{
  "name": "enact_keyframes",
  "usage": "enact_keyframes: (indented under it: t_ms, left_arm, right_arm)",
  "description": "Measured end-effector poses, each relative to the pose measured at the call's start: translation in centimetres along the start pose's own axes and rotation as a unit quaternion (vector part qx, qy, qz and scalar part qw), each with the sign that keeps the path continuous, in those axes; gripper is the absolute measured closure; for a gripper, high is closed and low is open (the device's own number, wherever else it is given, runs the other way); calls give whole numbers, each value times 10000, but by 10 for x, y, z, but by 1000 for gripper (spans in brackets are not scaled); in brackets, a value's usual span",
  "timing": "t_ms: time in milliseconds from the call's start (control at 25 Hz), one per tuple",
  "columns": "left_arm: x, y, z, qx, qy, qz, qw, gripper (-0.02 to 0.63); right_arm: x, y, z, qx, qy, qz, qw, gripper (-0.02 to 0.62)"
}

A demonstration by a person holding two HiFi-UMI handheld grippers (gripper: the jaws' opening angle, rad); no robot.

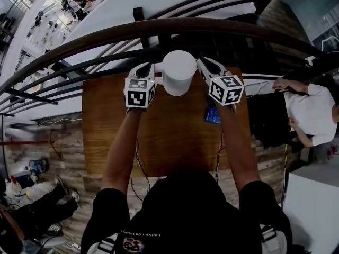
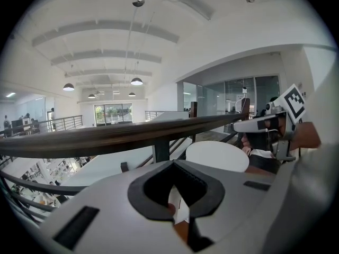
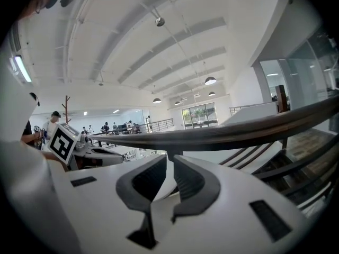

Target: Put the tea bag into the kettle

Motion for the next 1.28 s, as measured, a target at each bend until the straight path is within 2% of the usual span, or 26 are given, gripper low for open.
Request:
enact_keyframes:
  t_ms: [120, 320, 1120, 1280]
  left_arm:
    - [1, -1, -1, -34, 19, 31, 10000, 601]
    - [-1, -3, -3, 49, 28, -46, 10000, 601]
    - [-3, 0, -2, -112, 43, 303, 9995, 603]
    - [-4, -1, -3, -122, 10, 283, 9995, 603]
  right_arm:
    - [0, -2, -1, 101, -10, -214, 9997, 513]
    - [-6, -3, -3, 160, 67, -334, 9993, 508]
    - [-10, -6, -7, 11, 87, -931, 9956, 453]
    - [-9, -5, -7, 117, -24, -1321, 9912, 450]
Point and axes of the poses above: the fingertips, and each gripper's own axes: z backward along the fingers, y to its left, x out of its top, the point moved 8 cm from there along z, backward along the fingers, and after that the axes turned 9 degrees about z, right-handed, at the moved point
